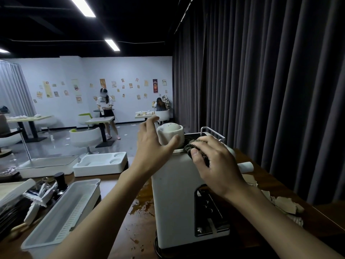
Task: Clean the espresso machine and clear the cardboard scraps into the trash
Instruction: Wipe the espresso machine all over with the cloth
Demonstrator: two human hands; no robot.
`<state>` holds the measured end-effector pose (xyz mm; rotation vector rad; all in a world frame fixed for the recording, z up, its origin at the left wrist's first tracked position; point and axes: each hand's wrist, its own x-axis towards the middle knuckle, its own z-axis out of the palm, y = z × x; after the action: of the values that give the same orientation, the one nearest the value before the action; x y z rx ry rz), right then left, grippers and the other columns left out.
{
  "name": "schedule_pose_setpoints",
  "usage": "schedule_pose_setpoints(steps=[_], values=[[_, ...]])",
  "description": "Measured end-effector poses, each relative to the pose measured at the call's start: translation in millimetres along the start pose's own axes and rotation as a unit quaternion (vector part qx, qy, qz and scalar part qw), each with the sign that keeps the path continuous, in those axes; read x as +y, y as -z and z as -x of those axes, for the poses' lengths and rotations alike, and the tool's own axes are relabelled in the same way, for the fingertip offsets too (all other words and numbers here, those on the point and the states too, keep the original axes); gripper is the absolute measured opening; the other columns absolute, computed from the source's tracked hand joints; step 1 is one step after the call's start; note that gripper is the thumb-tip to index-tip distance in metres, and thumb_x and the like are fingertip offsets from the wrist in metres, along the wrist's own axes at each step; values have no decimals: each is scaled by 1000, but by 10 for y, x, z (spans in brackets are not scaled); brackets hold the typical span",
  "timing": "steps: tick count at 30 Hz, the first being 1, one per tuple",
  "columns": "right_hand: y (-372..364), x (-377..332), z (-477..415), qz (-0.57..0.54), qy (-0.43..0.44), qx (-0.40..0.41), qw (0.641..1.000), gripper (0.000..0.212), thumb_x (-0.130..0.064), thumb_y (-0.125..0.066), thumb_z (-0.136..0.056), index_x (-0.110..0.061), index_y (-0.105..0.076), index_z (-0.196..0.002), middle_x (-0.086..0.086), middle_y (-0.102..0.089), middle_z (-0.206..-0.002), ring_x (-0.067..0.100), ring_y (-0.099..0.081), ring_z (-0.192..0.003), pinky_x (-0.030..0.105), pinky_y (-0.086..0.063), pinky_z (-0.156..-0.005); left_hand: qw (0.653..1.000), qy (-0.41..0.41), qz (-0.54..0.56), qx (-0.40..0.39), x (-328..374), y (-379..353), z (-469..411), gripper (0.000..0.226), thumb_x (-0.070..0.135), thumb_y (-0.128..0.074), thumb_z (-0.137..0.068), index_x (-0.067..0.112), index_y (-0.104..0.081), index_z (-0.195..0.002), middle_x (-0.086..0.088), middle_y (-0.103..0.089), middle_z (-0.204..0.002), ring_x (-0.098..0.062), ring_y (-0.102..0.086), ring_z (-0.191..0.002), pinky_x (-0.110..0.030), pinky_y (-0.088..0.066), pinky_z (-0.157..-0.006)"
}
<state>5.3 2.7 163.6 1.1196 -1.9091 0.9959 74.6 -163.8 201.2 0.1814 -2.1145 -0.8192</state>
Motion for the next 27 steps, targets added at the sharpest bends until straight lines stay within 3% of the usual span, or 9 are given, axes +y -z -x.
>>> schedule_pose_setpoints(steps=[2, 6, 11, 15, 20, 24, 27], values=[[-1, 1, -3, -6, -1, 0, 1000, 39, -40, -41, -96, -16, -69, -108, -6, -61, -108, 15, -59, -101, 41, -47, -90, 1000, 14, 18, -3, 13, 24, -13, 76, 46, -76, -80, 24, -34, -140, 0, -41, -137, -16, -41, -127, -36, -40, -106], [-6, 5, -3, -1, 1, 1, 1000, 39, -41, -41, -96, -16, -68, -107, -6, -61, -108, 16, -60, -101, 43, -47, -90, 999, 9, 39, 5, 73, 91, -57, 58, 27, -68, -85, 25, -39, -136, -1, -43, -134, -15, -44, -122, -45, -43, -107], [7, -2, 1, -1, -2, -2, 1000, 40, -41, -41, -95, -16, -69, -108, -4, -61, -108, 17, -59, -101, 42, -47, -90, 999, -3, 32, -6, 78, 72, -42, 69, 35, -77, -83, 26, -37, -138, -1, -43, -138, -15, -44, -126, -37, -42, -105], [22, -19, -1, 1, -4, -3, 1000, 39, -41, -41, -95, -16, -69, -109, -4, -62, -109, 16, -59, -102, 37, -47, -90, 1000, -14, 21, 7, 74, 47, -28, 58, 17, -66, -86, 23, -38, -136, 2, -41, -130, -17, -42, -126, -37, -39, -106], [25, -22, 1, 8, -4, -5, 1000, 38, -41, -42, -95, -17, -68, -109, -5, -62, -110, 16, -59, -102, 39, -47, -91, 999, 25, 31, -11, 57, 5, -31, 65, 38, -74, -84, 25, -38, -137, -1, -43, -132, -18, -46, -123, -42, -44, -103], [25, -25, 4, 12, -5, -1, 1000, 38, -41, -43, -95, -18, -69, -108, -5, -62, -108, 15, -60, -101, 41, -47, -90, 1000, -2, 24, 3, 39, 34, -57, 57, 25, -67, -85, 26, -39, -135, -4, -45, -134, -18, -45, -124, -41, -42, -103], [22, -24, 7, 13, -3, 5, 1000, 37, -41, -43, -95, -18, -68, -108, -5, -62, -108, 16, -60, -99, 43, -47, -90, 1000, 12, 22, 4, 33, 34, -78, 67, 43, -77, -80, 28, -38, -133, -4, -51, -124, -18, -51, -114, -41, -49, -95]])
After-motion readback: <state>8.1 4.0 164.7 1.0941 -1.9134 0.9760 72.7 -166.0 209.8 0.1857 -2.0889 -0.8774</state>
